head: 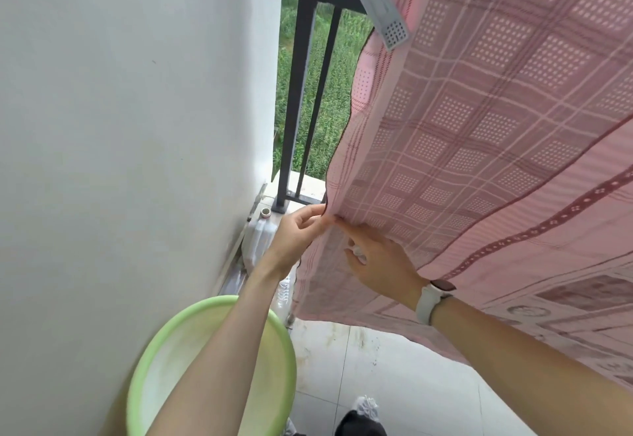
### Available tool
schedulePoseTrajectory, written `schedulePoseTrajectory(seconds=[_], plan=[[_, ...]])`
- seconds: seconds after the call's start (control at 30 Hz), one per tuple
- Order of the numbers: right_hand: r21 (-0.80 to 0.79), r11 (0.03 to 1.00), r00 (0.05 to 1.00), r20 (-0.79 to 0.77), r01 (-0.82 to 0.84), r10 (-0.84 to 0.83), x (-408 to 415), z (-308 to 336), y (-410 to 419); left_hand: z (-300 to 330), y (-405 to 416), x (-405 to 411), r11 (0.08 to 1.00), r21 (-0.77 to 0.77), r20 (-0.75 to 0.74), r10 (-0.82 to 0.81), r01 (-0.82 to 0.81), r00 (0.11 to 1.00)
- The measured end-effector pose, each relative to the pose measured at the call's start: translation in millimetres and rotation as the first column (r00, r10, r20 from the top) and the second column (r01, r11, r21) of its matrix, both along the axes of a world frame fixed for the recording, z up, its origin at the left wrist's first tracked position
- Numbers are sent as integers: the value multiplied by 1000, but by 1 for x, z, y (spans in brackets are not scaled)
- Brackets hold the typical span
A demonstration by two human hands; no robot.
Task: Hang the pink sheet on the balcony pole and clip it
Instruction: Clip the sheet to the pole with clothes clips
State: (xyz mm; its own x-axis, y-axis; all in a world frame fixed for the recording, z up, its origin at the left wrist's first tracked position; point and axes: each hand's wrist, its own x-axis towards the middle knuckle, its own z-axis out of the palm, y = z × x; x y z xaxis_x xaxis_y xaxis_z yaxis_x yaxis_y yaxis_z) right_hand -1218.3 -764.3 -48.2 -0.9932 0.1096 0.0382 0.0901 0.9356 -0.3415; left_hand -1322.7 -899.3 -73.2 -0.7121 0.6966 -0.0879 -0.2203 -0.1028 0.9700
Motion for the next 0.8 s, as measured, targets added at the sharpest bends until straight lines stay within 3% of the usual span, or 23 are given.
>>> schedulePoseTrajectory(seconds=[0.13,0.27,0.43,0.57,0.8], plan=[[-230,972,994,80,-55,75,-1,13,5,2,5,-1,981,-20,-8,192,-192,981],[-290,955,985,136,-66,110,-2,39,5,0,16,3,956,-5,15,294,-294,956],[-112,974,978,50,-197,204,-21,87,-4,-2,24,6,911,5,65,411,-412,909],[94,971,976,41,-218,215,-39,114,-15,-5,24,7,900,48,-18,435,-434,900],[207,945,967,64,-254,246,-70,140,-37,-6,29,17,889,85,-20,452,-449,892]])
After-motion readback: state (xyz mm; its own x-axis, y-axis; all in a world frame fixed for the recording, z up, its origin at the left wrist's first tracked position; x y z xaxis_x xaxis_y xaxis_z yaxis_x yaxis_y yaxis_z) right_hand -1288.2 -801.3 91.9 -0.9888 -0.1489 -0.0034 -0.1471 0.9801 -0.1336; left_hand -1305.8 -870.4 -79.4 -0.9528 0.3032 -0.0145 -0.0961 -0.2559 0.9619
